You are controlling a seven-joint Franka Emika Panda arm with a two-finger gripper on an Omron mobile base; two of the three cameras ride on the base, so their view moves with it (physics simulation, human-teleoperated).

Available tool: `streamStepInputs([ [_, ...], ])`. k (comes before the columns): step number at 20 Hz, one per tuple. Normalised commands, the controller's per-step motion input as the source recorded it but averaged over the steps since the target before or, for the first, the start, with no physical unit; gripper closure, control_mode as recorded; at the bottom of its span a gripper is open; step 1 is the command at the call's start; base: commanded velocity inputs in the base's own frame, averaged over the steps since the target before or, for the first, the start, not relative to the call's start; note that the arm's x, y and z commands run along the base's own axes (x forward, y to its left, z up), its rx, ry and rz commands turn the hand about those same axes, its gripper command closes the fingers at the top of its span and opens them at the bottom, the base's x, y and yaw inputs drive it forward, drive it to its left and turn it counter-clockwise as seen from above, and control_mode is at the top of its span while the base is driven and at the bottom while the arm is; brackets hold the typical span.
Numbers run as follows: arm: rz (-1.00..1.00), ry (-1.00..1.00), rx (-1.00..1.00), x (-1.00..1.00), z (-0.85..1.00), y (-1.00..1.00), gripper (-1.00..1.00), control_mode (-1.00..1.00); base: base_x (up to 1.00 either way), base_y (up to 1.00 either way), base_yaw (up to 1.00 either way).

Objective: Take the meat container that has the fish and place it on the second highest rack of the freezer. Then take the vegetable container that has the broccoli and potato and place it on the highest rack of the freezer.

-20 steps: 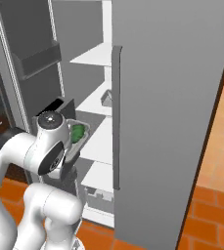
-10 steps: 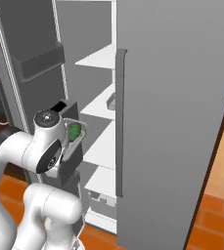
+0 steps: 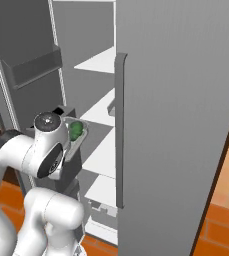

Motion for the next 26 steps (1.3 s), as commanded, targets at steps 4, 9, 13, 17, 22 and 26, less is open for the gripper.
streamStepInputs([
  [4,0.08,-0.11,0.00,-0.06,0.95,-0.05,1.00,-1.00,0.00,0.00,0.00],
  [9,0.03,0.00,0.00,0.01,1.00,0.00,1.00,-1.00,0.00,0.00,0.00],
  [13,0.00,-0.04,0.00,0.10,0.85,-0.08,1.00,-1.00,0.00,0.00,0.00],
  [17,0.00,-0.16,0.00,0.54,0.27,-0.08,1.00,-1.00,0.00,0.00,0.00],
  [22,-0.02,-0.11,0.00,0.94,0.05,-0.01,1.00,-1.00,0.00,0.00,0.00],
  [26,-0.07,0.05,0.01,0.85,0.61,0.00,1.00,-1.00,0.00,0.00,0.00],
])
